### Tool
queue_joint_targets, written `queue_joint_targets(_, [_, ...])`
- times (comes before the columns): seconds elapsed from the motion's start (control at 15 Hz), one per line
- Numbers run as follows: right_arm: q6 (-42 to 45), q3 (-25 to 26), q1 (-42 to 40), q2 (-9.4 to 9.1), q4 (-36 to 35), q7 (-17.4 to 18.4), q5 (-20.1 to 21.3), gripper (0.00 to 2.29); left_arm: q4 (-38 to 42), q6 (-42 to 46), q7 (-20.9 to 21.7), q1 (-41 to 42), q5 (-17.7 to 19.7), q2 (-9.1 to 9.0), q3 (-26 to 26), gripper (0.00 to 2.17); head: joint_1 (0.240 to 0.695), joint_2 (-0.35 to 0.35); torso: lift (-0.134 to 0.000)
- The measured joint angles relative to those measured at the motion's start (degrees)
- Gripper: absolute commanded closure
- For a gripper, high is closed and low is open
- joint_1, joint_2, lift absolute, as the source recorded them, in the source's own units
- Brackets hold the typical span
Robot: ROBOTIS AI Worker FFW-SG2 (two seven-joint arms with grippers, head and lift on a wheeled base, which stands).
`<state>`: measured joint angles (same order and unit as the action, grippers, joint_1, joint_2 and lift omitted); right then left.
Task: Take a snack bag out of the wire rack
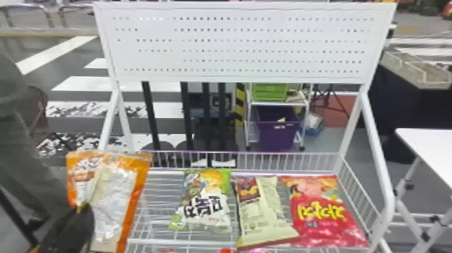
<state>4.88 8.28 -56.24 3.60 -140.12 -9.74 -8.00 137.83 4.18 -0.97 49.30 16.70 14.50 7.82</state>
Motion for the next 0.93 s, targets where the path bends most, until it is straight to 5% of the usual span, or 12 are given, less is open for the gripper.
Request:
queue_joint_targets(0.67, [-0.9, -0.1, 0.9, 0.16, 0.5, 0.1, 0.0, 0.10, 0.0, -0.1, 0.0, -0.1, 0.0, 0.00, 0.1, 1.80, 0.499, 0.000, 0.000])
queue_joint_targets(0.93, [-6.0, -5.1, 12.0, 2.69, 9.5, 3.4, -0.4, 0.13, -0.1, -0.1, 0.0, -0.4, -0.2, 0.00, -0.5, 1.80, 0.499, 0.000, 0.000])
